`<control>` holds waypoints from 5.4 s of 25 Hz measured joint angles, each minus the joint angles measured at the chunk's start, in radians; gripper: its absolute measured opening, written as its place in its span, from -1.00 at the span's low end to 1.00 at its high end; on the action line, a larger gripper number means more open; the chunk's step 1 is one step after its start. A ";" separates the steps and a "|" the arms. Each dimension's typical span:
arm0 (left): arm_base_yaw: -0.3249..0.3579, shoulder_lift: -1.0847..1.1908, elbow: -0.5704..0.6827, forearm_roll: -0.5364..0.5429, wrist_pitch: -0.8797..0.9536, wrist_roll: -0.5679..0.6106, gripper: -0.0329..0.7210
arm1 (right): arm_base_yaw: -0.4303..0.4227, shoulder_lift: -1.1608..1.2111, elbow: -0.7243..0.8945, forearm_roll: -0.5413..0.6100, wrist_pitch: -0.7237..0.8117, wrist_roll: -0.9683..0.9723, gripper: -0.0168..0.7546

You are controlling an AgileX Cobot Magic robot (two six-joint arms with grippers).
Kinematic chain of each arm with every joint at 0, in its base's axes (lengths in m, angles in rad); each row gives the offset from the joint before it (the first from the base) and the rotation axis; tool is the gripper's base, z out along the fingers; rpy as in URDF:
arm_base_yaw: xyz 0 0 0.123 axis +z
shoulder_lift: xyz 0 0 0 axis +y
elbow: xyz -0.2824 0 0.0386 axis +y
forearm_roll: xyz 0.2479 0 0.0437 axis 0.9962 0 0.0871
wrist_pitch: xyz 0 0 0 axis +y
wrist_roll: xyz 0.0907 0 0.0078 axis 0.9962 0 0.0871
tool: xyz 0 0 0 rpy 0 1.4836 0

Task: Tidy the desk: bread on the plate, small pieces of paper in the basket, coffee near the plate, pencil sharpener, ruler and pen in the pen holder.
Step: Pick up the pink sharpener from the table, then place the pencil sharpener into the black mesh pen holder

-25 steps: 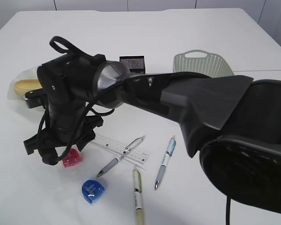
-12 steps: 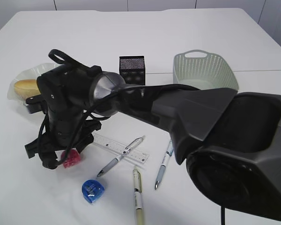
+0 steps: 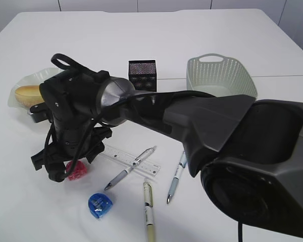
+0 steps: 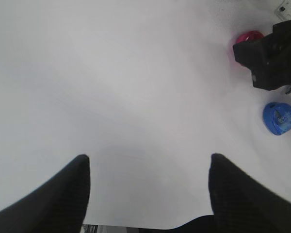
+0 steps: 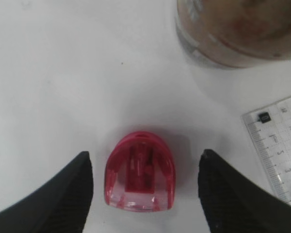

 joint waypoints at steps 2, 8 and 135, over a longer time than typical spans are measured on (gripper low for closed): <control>0.000 0.000 0.000 0.000 0.000 0.002 0.56 | 0.000 0.000 0.000 0.005 0.002 0.000 0.33; 0.000 0.000 0.000 0.000 0.002 0.002 0.56 | 0.000 0.000 0.000 0.005 0.004 0.002 0.16; 0.000 -0.070 0.000 -0.118 0.006 0.180 0.56 | -0.522 -0.100 -0.023 0.580 -0.388 -0.351 -0.13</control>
